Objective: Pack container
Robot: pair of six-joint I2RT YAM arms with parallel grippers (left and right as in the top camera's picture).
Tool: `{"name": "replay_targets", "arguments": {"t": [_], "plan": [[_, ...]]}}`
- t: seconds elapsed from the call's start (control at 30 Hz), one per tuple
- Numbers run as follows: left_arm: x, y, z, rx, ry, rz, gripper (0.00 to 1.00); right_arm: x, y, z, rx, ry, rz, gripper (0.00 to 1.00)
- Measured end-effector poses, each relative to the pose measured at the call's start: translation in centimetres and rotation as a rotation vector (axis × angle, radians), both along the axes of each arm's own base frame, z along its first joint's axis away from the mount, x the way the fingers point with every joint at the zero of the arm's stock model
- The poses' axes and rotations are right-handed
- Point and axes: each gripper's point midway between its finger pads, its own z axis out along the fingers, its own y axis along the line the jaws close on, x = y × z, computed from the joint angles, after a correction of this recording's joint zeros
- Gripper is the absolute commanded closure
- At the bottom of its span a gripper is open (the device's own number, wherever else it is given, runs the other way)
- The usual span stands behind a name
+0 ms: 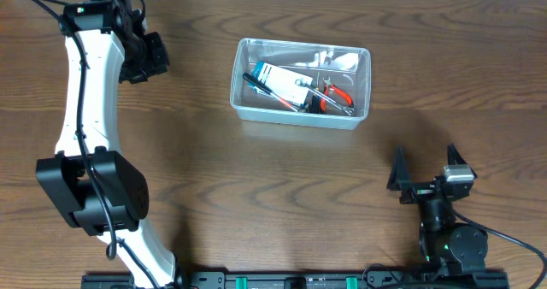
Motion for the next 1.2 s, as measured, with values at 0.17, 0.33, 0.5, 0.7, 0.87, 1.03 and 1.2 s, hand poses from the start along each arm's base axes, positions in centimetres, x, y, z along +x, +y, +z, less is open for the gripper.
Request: {"name": "replay_targets", "arguments": {"t": [0.17, 0.33, 0.5, 0.7, 0.87, 1.03, 1.2], "plan": [[0.0, 0.0, 0.0, 0.000, 0.000, 0.000, 0.71, 0.2, 0.3, -1.8, -0.002, 0.039, 0.018, 0.02], [0.0, 0.0, 0.0, 0.000, 0.000, 0.000, 0.71, 0.2, 0.6, -3.0, -0.007, 0.074, 0.032, 0.01], [0.0, 0.0, 0.0, 0.000, 0.000, 0.000, 0.71, 0.2, 0.5, -3.2, -0.014, 0.081, 0.029, 0.01], [0.0, 0.0, 0.0, 0.000, 0.000, 0.000, 0.71, 0.3, 0.0, -3.2, -0.014, 0.082, 0.013, 0.01], [0.0, 0.0, 0.0, 0.000, 0.000, 0.000, 0.71, 0.3, -0.6, -3.2, -0.013, 0.082, -0.012, 0.01], [0.0, 0.0, 0.0, 0.000, 0.000, 0.000, 0.71, 0.3, -0.6, -3.7, -0.014, 0.101, -0.013, 0.01], [0.0, 0.0, 0.0, 0.000, 0.000, 0.000, 0.71, 0.3, -0.6, -3.7, -0.014, 0.101, -0.013, 0.01]]}}
